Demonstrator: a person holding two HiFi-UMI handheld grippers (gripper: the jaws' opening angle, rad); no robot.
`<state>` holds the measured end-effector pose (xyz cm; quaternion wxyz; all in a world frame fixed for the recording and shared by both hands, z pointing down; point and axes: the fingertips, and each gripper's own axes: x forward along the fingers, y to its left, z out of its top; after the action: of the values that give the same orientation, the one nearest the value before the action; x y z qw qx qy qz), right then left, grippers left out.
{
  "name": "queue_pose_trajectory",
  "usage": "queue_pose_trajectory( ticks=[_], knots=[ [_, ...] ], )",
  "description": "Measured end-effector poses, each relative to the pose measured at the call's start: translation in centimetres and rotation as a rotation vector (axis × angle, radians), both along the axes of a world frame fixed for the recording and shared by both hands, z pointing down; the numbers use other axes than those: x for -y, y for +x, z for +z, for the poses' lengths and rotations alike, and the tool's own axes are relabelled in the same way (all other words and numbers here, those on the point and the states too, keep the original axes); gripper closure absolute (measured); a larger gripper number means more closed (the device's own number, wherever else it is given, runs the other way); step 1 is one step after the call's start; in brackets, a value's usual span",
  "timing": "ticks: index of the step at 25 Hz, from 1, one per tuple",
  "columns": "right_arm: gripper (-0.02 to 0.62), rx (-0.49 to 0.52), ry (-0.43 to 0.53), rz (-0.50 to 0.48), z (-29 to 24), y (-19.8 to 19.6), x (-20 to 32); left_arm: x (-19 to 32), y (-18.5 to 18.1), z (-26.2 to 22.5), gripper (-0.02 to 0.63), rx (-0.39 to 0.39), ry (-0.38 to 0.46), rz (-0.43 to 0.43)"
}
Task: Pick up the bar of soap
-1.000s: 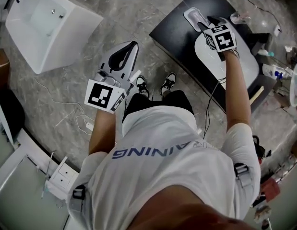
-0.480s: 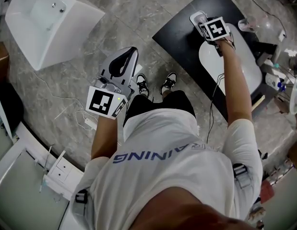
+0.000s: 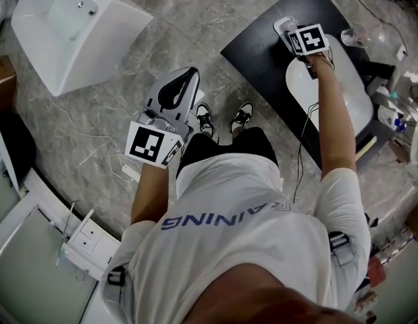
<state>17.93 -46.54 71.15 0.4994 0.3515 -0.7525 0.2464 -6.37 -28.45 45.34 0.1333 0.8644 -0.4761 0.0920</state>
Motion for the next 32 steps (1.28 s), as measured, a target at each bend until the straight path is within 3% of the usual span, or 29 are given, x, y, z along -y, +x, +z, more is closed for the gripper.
queue_pose_trajectory(
  ticks=[8,12,22,32],
  knots=[
    [0.403,0.152,0.389,0.024,-9.3,-1.2,-2.7,-0.9,-0.7,-1.0,0.597,-0.01,0.016,0.017],
    [0.403,0.23,0.531,0.087,-15.5,-1.6,-4.9,-0.6,0.1,-2.5,0.598,-0.022,0.061,0.077],
    [0.403,0.417,0.804,0.234,-29.4,-1.6,-14.5,-1.2,3.2,-7.3,0.598,-0.047,0.175,0.234],
    [0.403,0.43,0.999,0.288,-38.1,-0.1,-22.8,-2.6,4.9,-11.9,0.598,-0.066,0.282,0.334]
  ],
)
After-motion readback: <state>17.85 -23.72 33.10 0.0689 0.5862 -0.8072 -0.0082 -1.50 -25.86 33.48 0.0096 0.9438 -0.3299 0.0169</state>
